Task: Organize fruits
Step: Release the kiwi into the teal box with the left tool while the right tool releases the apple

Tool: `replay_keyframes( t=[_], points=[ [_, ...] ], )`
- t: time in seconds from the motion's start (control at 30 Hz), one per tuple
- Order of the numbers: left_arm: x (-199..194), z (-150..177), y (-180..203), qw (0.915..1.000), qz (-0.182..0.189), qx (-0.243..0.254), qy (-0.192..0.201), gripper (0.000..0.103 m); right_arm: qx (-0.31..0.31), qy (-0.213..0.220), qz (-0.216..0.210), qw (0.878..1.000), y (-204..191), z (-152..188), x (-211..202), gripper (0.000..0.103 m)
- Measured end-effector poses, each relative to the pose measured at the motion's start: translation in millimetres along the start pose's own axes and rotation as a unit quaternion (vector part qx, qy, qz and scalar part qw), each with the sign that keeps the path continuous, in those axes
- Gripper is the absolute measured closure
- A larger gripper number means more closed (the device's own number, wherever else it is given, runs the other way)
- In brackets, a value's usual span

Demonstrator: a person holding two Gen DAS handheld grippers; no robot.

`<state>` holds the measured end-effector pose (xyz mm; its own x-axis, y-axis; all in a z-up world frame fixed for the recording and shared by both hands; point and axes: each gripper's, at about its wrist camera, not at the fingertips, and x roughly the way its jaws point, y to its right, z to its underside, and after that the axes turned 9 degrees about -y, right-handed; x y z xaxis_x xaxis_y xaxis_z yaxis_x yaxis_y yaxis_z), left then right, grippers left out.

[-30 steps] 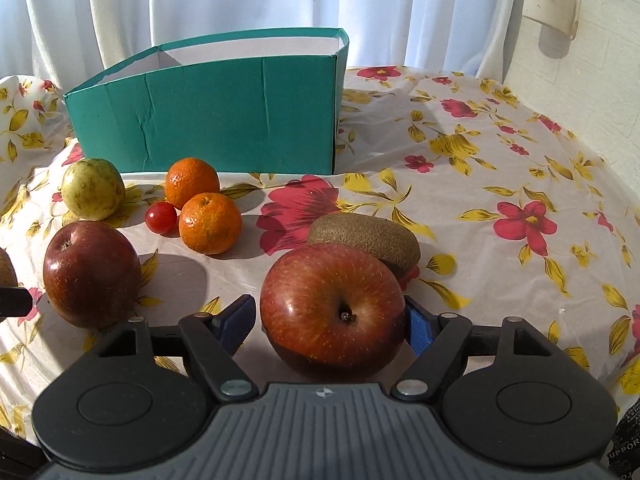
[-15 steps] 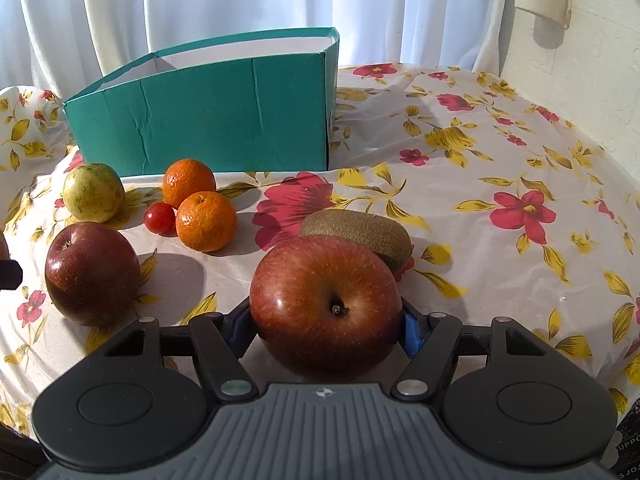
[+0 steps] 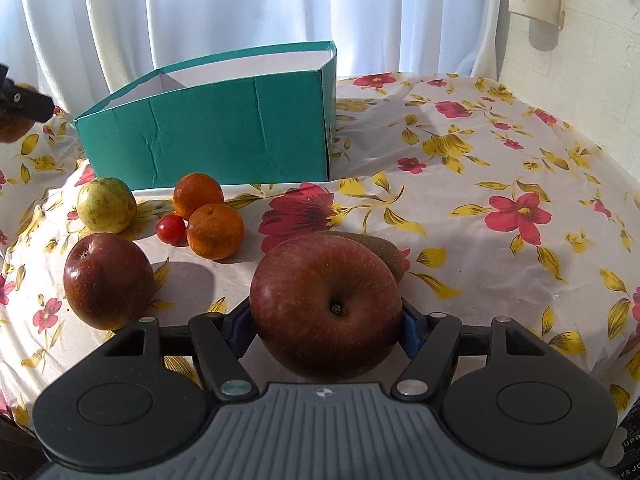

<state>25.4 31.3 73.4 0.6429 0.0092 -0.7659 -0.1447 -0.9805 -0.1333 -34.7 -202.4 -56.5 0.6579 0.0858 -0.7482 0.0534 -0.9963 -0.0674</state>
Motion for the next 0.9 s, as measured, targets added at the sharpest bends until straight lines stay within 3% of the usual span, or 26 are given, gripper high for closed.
replay_keyframes(
  t=[0.47, 0.9],
  points=[
    [46.7, -56.2, 1.4, 0.9999, -0.015, -0.005, -0.003, 0.026, 0.013, 0.02, 0.009, 1.0, 8.1, -9.9, -16.2, 0.034],
    [93.6, -85.3, 5.0, 0.9997, -0.017, -0.013, -0.011, 0.026, 0.031, 0.027, 0.033, 0.999, 23.8, -17.3, -27.3, 0.034]
  ],
)
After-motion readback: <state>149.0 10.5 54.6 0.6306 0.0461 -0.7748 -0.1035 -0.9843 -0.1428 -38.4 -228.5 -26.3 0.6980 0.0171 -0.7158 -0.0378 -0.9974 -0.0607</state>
